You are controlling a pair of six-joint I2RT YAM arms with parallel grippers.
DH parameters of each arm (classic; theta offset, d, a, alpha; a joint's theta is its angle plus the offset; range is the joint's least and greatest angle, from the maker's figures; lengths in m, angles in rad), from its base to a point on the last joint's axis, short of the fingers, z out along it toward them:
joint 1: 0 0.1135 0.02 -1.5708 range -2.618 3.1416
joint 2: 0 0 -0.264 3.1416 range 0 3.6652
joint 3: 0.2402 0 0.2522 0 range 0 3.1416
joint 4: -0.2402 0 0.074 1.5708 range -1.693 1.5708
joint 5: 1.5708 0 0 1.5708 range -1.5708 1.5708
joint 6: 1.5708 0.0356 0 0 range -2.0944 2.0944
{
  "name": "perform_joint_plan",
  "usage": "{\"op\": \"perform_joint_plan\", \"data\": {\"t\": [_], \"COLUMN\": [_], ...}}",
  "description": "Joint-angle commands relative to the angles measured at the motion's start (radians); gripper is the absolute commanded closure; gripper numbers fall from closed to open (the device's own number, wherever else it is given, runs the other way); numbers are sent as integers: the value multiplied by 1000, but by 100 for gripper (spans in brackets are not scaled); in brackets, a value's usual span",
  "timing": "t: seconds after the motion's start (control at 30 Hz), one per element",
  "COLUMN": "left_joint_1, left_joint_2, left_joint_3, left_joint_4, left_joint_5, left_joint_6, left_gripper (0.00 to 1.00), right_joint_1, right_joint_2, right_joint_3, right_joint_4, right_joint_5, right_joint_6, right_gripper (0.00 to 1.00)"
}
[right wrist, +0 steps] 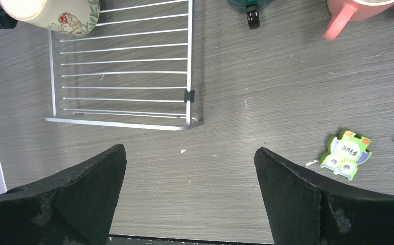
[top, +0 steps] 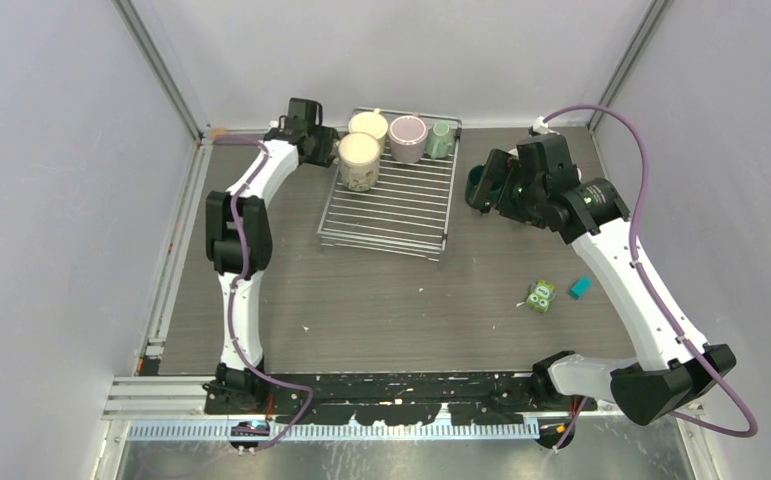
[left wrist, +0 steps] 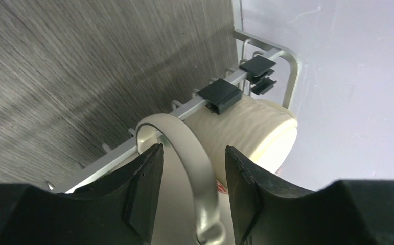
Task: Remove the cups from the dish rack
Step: Unload the cup from the dish rack.
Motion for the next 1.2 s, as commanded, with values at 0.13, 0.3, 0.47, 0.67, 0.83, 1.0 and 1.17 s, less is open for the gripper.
{"op": "perform_joint_plan", "data": {"t": [0.13, 0.3, 0.47, 0.67, 0.83, 1.0, 1.17], "left_joint_1": [7, 9, 8, 5, -1, -14, -34], "left_joint_2": [-13, -18, -27, -71, -112, -139, -182], "left_joint_3": [-66, -101, -112, -159, -197, -203, -249], "left_joint_4": [158, 202, 222, 257, 277, 278, 307], "left_joint_5": [35, 50, 62, 73, 76, 113, 127], "left_joint_6": [-35, -50, -46, -38, -24, 12, 26], "left_gripper": [59, 70, 87, 100, 100, 100, 100], "right_joint_1": [10, 12, 15, 17, 21, 24, 24], "right_joint_2": [-21, -19, -17, -18, -17, -20, -26], "right_joint_3": [-10, -12, -12, -21, -27, -34, -43], "right_joint_4": [33, 35, 36, 44, 52, 59, 67], "right_joint_5": [25, 25, 25, 27, 26, 32, 35], "right_joint_6": [4, 6, 6, 12, 19, 22, 28], "right_gripper": [0, 0, 0, 0, 0, 0, 0]}}
